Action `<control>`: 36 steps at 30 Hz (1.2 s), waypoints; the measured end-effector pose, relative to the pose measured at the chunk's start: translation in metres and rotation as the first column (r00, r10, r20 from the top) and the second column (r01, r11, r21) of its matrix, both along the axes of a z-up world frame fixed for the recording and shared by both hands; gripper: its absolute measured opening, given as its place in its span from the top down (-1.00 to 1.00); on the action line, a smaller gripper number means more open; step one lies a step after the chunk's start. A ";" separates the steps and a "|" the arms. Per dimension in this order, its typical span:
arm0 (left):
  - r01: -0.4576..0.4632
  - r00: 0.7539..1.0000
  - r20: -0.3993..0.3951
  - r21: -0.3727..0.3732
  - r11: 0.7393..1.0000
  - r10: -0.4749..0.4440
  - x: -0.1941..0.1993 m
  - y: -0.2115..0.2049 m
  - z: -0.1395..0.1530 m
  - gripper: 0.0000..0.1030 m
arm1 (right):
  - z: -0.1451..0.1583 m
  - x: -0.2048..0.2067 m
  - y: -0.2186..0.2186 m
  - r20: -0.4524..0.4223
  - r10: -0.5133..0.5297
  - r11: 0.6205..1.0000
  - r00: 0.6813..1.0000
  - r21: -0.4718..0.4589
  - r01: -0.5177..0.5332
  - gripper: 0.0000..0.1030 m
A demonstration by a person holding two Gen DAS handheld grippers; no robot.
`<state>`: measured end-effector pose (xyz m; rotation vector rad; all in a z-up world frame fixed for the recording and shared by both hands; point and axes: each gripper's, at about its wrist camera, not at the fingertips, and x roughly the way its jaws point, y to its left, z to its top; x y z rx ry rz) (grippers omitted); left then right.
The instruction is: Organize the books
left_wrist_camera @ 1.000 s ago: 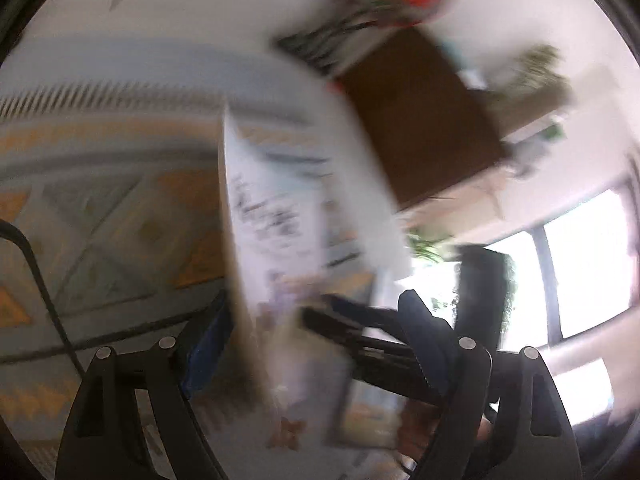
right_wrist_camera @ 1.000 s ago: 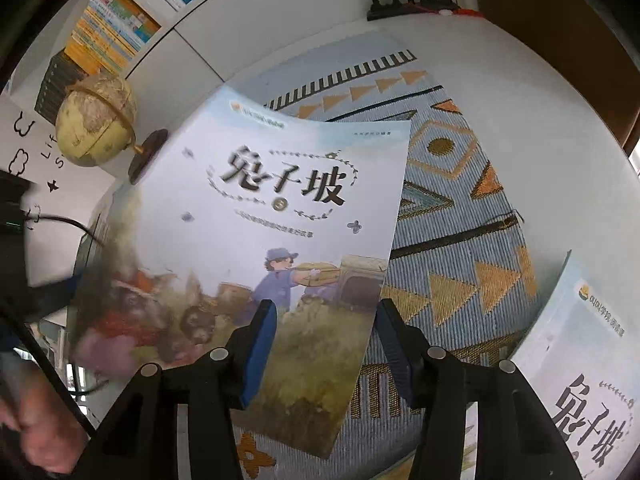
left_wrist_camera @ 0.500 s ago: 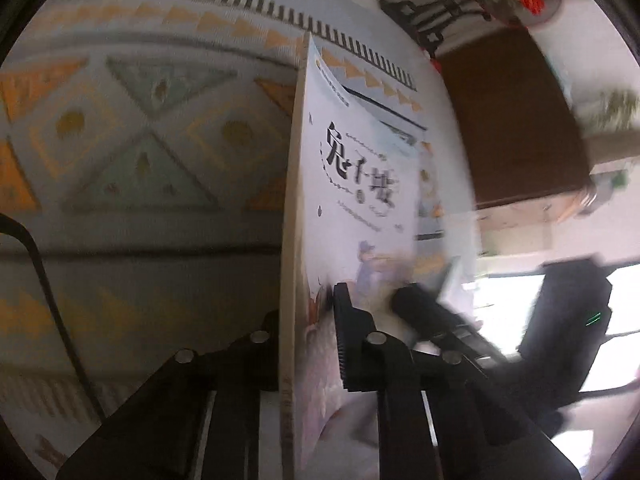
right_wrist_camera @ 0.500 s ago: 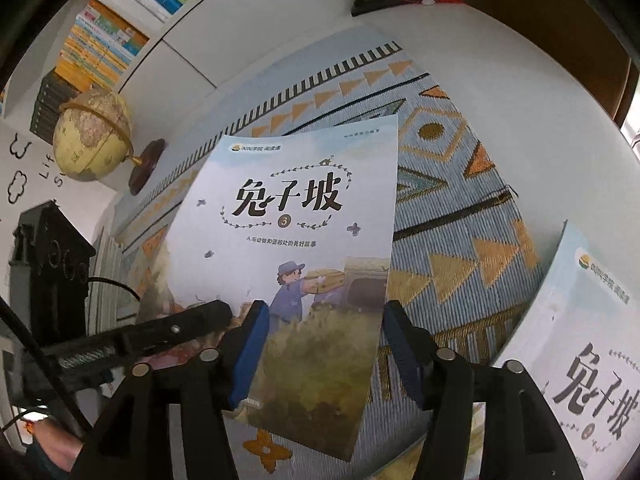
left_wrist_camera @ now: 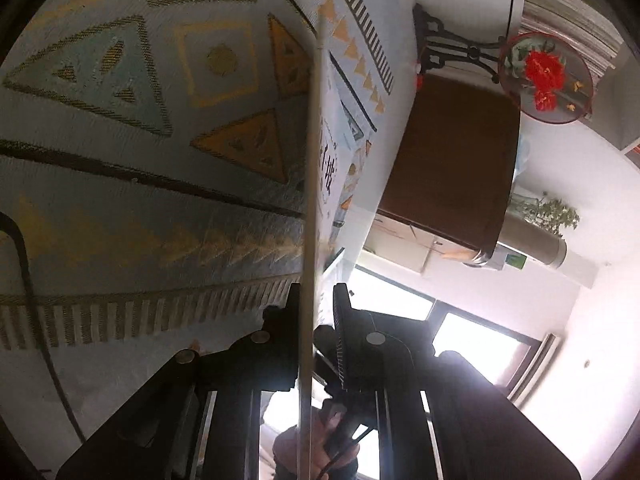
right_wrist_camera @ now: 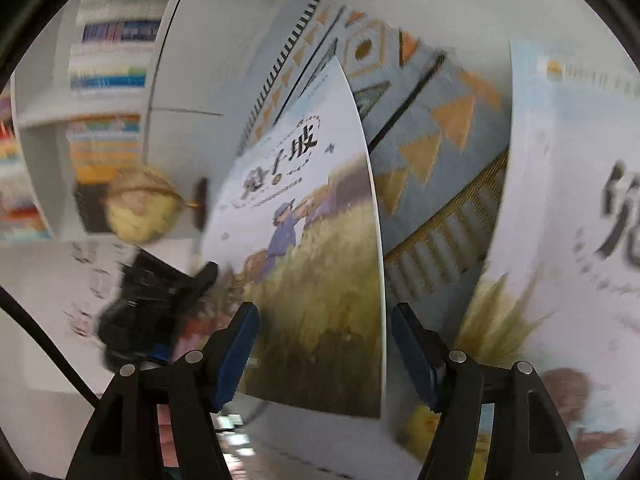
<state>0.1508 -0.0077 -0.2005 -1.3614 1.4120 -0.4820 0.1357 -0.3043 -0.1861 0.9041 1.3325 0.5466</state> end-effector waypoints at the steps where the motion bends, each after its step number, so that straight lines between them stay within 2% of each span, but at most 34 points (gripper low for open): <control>1: 0.012 1.000 0.000 0.016 1.000 -0.012 -0.001 -0.001 0.001 0.78 | -0.002 0.001 0.000 0.005 -0.012 1.000 1.000 0.025 0.012 -0.24; 2: 0.022 1.000 0.001 0.029 0.999 -0.022 -0.001 0.000 0.002 0.78 | -0.003 0.001 0.000 0.017 -0.035 0.999 0.999 0.033 0.034 -0.02; 4: 0.055 0.998 0.011 0.098 0.994 -0.056 -0.004 -0.002 0.006 0.78 | 0.000 0.002 0.001 0.053 -0.056 0.998 0.997 0.000 0.056 0.20; 5: 0.082 0.996 0.025 0.183 0.980 -0.088 -0.007 -0.002 0.010 0.79 | 0.004 0.002 0.003 0.073 -0.054 0.998 0.996 -0.025 0.056 0.37; 6: 0.103 0.992 0.042 0.256 0.961 -0.117 -0.008 -0.004 0.014 0.73 | 0.011 0.000 0.005 0.107 -0.039 0.997 0.994 -0.068 0.046 0.41; 7: 0.123 0.987 0.061 0.332 0.935 -0.151 -0.011 -0.007 0.019 0.69 | 0.017 -0.003 0.009 0.135 -0.017 0.993 0.991 -0.113 0.032 0.53; 9: 0.156 0.966 0.112 0.461 0.873 -0.232 -0.020 -0.019 0.032 0.69 | 0.035 -0.008 0.025 0.210 0.072 0.967 0.975 -0.254 -0.017 0.58; 10: 0.162 0.955 0.132 0.524 0.836 -0.267 -0.024 -0.025 0.039 0.69 | 0.046 -0.016 0.039 0.257 0.145 0.935 0.955 -0.353 -0.047 0.58; 12: 0.153 0.922 0.166 0.673 0.724 -0.350 -0.037 -0.041 0.054 0.64 | 0.059 -0.028 0.061 0.302 0.266 0.870 0.915 -0.484 -0.093 0.58; 14: 0.126 0.887 0.191 0.776 0.618 -0.420 -0.054 -0.052 0.067 0.55 | 0.068 -0.043 0.076 0.336 0.338 0.839 0.879 -0.531 -0.119 0.58; 15: 0.114 0.876 0.203 0.793 0.598 -0.437 -0.061 -0.055 0.070 0.55 | 0.072 -0.053 0.080 0.353 0.356 0.831 0.865 -0.543 -0.120 0.58; 17: 0.104 0.856 0.228 0.803 0.587 -0.463 -0.080 -0.059 0.077 0.54 | 0.079 -0.071 0.085 0.378 0.375 0.812 0.846 -0.574 -0.103 0.58; 20: 0.072 0.842 0.274 0.796 0.601 -0.464 -0.112 -0.058 0.087 0.54 | 0.090 -0.105 0.098 0.416 0.439 0.760 0.796 -0.645 -0.083 0.58; 25: 0.020 0.827 0.330 0.792 0.610 -0.456 -0.162 -0.047 0.100 0.51 | 0.107 -0.153 0.108 0.448 0.513 0.717 0.733 -0.692 -0.079 0.58; 28: -0.016 0.828 0.352 0.793 0.609 -0.436 -0.178 -0.046 0.112 0.52 | 0.114 -0.176 0.109 0.462 0.536 0.710 0.706 -0.699 -0.081 0.58; 33: -0.133 0.837 0.423 0.773 0.621 -0.347 -0.218 -0.034 0.137 0.52 | 0.135 -0.216 0.117 0.512 0.586 0.704 0.628 -0.706 -0.081 0.58; 36: -0.208 0.840 0.453 0.778 0.593 -0.299 -0.247 -0.035 0.157 0.52 | 0.152 -0.241 0.120 0.561 0.599 0.717 0.572 -0.694 -0.069 0.56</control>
